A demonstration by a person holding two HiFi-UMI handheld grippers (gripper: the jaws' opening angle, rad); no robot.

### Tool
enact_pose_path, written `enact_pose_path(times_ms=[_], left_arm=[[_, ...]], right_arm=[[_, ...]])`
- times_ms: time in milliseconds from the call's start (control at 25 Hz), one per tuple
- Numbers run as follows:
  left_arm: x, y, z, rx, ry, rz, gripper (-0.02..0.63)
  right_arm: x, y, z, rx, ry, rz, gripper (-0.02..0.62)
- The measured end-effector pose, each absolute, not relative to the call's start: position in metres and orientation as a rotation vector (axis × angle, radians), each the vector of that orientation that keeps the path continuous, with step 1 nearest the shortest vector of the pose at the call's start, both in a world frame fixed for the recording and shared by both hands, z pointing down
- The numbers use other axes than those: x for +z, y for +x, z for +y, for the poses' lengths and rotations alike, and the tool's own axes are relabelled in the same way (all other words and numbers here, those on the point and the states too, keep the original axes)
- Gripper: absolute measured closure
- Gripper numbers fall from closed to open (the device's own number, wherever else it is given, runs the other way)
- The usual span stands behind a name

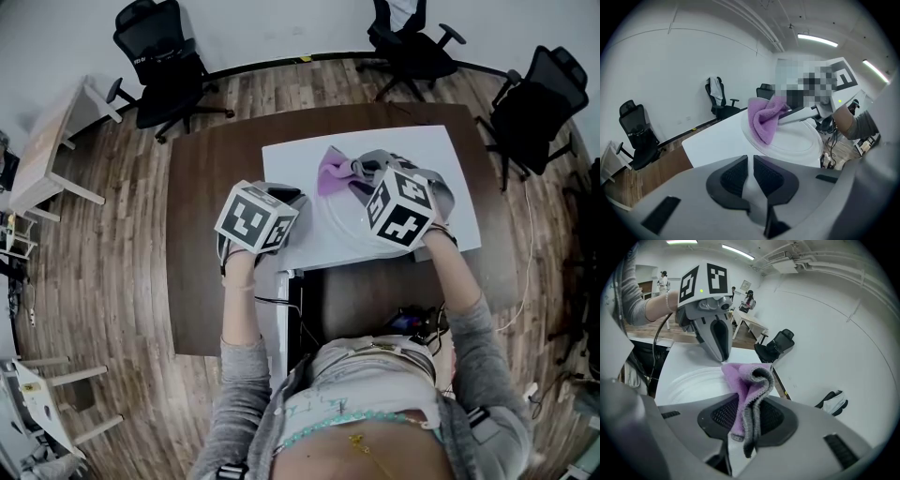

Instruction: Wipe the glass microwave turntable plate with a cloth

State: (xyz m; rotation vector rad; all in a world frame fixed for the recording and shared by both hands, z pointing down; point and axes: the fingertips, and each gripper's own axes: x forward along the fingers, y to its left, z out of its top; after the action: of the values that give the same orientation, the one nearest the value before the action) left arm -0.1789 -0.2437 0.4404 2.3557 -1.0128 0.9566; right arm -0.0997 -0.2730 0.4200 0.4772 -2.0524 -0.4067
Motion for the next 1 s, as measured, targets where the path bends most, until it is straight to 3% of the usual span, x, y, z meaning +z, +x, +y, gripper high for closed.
enact_pose_path(times_ms=[1000], left_arm=[[0.442,-0.183,-0.244,0.931,2.339,-1.032,0.574]], right_arm=[[0.418,-0.014,-0.327,-0.276,0.761,-1.992,0.483]])
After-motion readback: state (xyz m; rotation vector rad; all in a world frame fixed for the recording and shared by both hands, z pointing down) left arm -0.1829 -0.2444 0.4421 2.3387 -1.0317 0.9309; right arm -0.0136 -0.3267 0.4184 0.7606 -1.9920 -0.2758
